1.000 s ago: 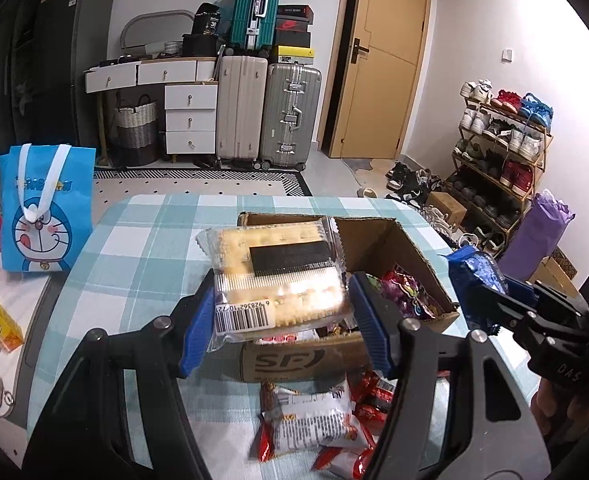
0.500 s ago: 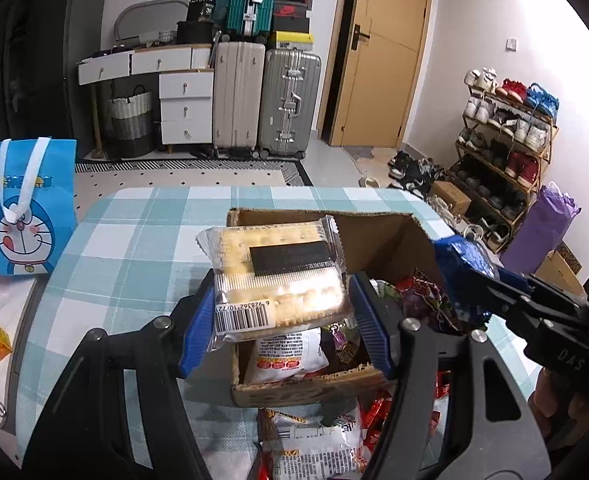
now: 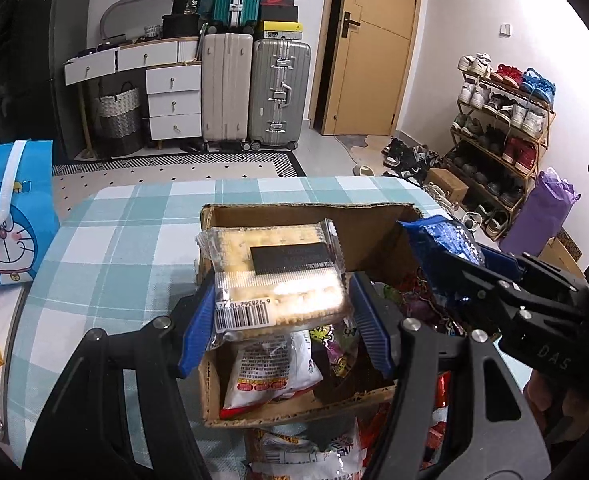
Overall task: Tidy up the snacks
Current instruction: 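Open both tools and withdraw them toward the remaining snacks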
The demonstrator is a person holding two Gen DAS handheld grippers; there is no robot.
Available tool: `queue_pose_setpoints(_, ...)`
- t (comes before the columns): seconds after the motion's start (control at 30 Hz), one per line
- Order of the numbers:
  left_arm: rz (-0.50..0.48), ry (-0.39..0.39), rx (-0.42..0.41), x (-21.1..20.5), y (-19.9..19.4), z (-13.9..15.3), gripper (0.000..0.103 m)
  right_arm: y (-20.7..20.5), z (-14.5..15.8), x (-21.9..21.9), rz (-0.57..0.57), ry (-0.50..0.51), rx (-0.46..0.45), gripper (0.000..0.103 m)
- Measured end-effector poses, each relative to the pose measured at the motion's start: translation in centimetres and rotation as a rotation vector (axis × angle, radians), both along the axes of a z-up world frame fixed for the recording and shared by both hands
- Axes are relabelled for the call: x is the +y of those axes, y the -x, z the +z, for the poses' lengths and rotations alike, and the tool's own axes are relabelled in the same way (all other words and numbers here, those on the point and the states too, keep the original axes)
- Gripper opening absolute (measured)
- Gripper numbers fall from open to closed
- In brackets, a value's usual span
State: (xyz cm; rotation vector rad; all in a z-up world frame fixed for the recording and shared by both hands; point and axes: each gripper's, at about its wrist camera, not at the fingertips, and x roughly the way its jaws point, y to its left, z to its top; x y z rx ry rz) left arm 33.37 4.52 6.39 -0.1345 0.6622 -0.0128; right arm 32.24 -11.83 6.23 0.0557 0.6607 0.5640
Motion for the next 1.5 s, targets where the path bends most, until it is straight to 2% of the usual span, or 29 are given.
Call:
queue_pose_setpoints(0.07, 0.001, 0.011, 0.007, 0.2, -0.4, -0.4, 0.059, -0.3, -0.2, 0.0, -0.001, -0.001, 0.013, 0.044)
queue_pose_setpoints(0.37, -0.008, 0.02, 0.007, 0.4, -0.2, -0.2, 0.06, -1.1, -0.3, 0.2, -0.002, 0.017, 0.01, 0.046)
queue_pose_setpoints(0.47, -0.007, 0.032, 0.012, 0.7, 0.4, 0.2, 0.071, -0.6, 0.1, 0.1, -0.016, 0.023, -0.007, 0.052)
queue_pose_setpoints(0.5, -0.004, 0.029, 0.013, 0.7, 0.7, 0.3, 0.081, -0.2, 0.3, 0.0, -0.015, 0.03, -0.015, 0.055)
queue_pose_setpoints(0.57, -0.001, 0.023, 0.013, 0.7, 1.8, 0.6, 0.083, 0.6, 0.6, -0.2, -0.002, 0.036, -0.015, 0.084)
queue_pose_setpoints(0.63, -0.006, 0.027, 0.02, 0.7, 2.6, 0.8, 0.09, 1.7, 0.8, -0.8, 0.006, 0.027, -0.014, 0.099)
queue_pose_setpoints(0.67, -0.003, 0.03, 0.022, 0.9, 3.4, 0.9, 0.093, 2.3, 0.9, -1.1, 0.006, 0.024, -0.015, 0.102)
queue_pose_setpoints(0.7, 0.003, 0.031, 0.02, 1.0, 3.9, 0.9, 0.102, 3.0, 1.1, -1.5, 0.002, 0.024, -0.02, 0.102)
queue_pose_setpoints(0.93, 0.031, 0.05, 0.01, 2.0, 7.5, 1.7, 0.102, 6.4, 0.8, -3.5, -0.058, 0.064, 0.003, 0.102)
queue_pose_setpoints(1.3, -0.03, -0.025, 0.008, 0.2, 11.4, 1.6, 0.102, 10.9, -0.8, -4.3, -0.083, 0.134, 0.013, 0.103)
queue_pose_setpoints(1.5, -0.046, -0.029, 0.036, -0.4, 12.6, 1.0, 0.102, 11.7, -1.3, -5.5, -0.102, 0.118, 0.031, 0.103)
